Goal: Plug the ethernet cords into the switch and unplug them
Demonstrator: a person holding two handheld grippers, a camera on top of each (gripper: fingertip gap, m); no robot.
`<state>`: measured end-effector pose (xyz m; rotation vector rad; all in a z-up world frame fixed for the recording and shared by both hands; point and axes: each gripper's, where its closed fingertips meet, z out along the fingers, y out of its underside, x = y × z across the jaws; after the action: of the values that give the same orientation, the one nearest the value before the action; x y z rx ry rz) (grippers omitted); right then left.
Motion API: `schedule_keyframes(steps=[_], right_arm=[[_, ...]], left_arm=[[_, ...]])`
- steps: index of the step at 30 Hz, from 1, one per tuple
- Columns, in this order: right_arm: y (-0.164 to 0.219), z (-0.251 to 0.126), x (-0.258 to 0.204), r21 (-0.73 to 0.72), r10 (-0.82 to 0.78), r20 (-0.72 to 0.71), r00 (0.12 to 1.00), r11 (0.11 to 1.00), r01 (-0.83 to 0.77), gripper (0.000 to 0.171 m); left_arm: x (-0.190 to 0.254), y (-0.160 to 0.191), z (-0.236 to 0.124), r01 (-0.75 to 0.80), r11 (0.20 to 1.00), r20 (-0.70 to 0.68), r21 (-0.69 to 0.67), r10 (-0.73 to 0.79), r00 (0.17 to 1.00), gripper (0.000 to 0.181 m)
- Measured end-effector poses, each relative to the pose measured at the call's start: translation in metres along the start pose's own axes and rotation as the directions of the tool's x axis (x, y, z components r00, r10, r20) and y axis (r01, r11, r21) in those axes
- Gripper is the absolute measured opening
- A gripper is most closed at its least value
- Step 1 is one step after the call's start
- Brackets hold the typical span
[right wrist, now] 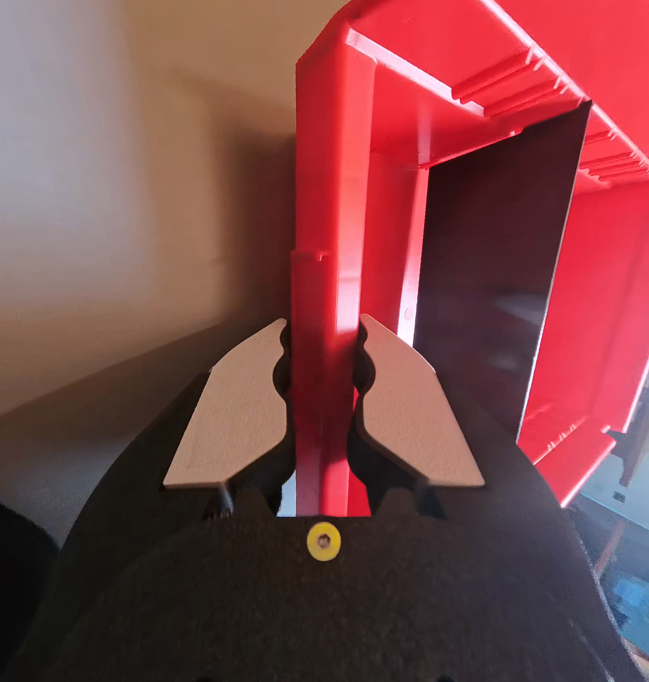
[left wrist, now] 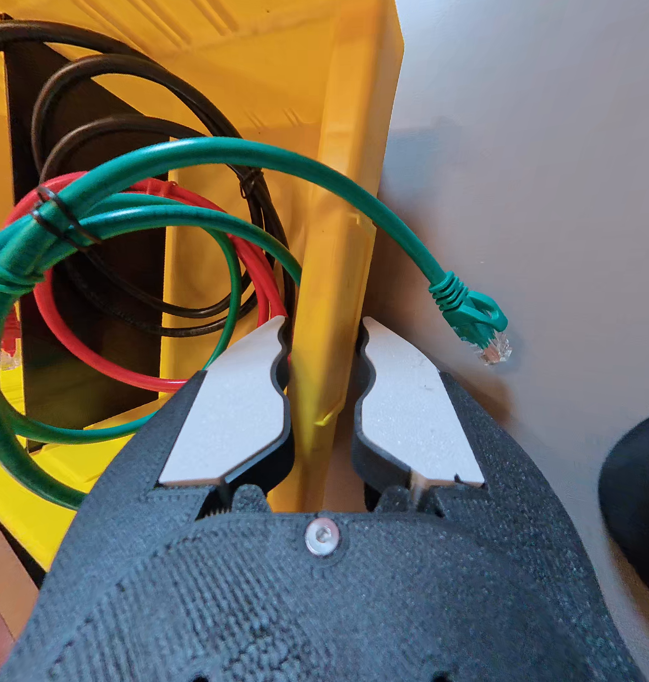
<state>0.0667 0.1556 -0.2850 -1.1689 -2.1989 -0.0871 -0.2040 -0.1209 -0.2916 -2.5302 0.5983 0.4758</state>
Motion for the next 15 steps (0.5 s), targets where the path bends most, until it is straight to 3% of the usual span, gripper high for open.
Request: schedule_keyframes(steps=[7,10,15], right_arm=[[0.043,0.018,0.043,-0.075,-0.033,-0.099,0.995,0.997,0.025,0.031],[0.054,0.020,0.062,-0.136,-0.057,-0.189,0.980,0.990,0.031,0.039],[0.023,-0.013,0.052,0.119,0.194,-0.172,0.966,0.977,-0.175,0.051]], left_arm=[[-0.022,0.002,0.011,0.048,0.999,0.007,0.008,-0.048,0.999,0.035],[-0.038,0.006,0.014,0.086,0.996,0.082,-0.005,-0.085,0.993,0.043],[-0.042,0.010,-0.015,0.116,0.993,0.189,0.024,-0.118,0.975,0.042]])
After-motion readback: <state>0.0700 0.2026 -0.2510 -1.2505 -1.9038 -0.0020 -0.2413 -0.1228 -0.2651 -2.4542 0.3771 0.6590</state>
